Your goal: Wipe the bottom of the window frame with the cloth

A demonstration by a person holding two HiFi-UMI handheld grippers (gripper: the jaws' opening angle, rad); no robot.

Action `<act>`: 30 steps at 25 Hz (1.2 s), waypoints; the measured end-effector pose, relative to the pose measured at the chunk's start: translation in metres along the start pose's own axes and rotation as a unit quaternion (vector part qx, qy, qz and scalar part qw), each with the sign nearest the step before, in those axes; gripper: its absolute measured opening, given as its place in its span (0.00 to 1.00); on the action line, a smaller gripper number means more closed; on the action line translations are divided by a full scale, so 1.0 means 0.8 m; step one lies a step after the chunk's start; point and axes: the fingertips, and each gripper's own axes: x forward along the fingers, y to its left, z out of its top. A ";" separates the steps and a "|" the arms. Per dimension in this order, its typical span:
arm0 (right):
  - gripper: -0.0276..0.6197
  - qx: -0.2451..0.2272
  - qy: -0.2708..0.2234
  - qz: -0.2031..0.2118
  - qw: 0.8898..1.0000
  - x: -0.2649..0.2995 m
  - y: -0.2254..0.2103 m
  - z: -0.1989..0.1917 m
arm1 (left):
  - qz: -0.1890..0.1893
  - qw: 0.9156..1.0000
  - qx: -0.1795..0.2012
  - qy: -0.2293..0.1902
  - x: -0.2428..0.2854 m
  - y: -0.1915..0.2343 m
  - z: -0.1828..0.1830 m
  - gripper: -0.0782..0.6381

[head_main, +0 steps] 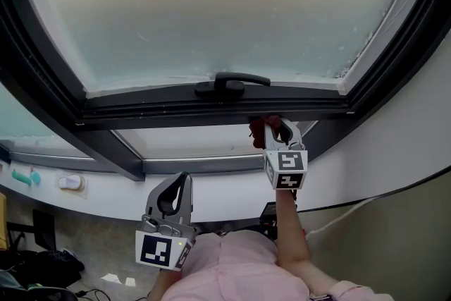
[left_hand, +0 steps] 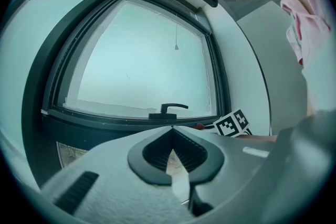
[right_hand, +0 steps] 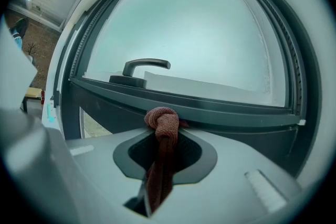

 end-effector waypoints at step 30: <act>0.15 0.017 -0.005 -0.082 0.997 -0.037 -0.161 -0.031 | 0.000 1.000 0.006 0.000 0.045 -0.058 -0.010 0.11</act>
